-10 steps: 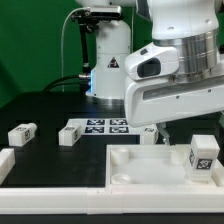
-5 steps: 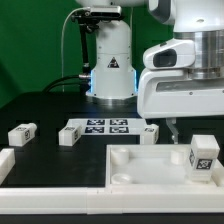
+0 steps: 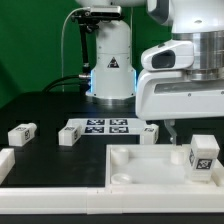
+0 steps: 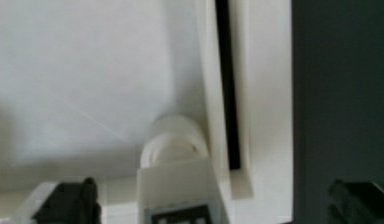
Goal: Assemble one leg
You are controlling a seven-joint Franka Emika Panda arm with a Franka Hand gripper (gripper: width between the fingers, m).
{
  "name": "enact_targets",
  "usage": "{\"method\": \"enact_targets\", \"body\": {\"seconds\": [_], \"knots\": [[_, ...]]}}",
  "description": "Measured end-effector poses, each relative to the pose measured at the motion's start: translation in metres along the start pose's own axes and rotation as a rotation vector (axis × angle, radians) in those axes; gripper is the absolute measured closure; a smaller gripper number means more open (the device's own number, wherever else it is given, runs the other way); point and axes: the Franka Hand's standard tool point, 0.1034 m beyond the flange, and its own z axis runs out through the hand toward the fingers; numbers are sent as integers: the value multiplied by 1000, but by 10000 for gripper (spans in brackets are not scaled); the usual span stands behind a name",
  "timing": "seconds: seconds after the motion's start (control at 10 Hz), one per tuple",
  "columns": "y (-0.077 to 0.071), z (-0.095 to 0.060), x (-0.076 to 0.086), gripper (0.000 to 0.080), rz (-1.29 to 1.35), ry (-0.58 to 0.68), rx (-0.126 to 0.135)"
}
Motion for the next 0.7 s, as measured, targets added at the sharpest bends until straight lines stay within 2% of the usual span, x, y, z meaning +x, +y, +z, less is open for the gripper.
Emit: {"method": "enact_targets", "body": {"seconds": [0.1, 0.3, 0.7], "knots": [[4, 3, 13, 150, -14, 12, 0], [3, 3, 23, 150, -12, 24, 3], [5, 2, 25, 162, -45, 21, 2]]}}
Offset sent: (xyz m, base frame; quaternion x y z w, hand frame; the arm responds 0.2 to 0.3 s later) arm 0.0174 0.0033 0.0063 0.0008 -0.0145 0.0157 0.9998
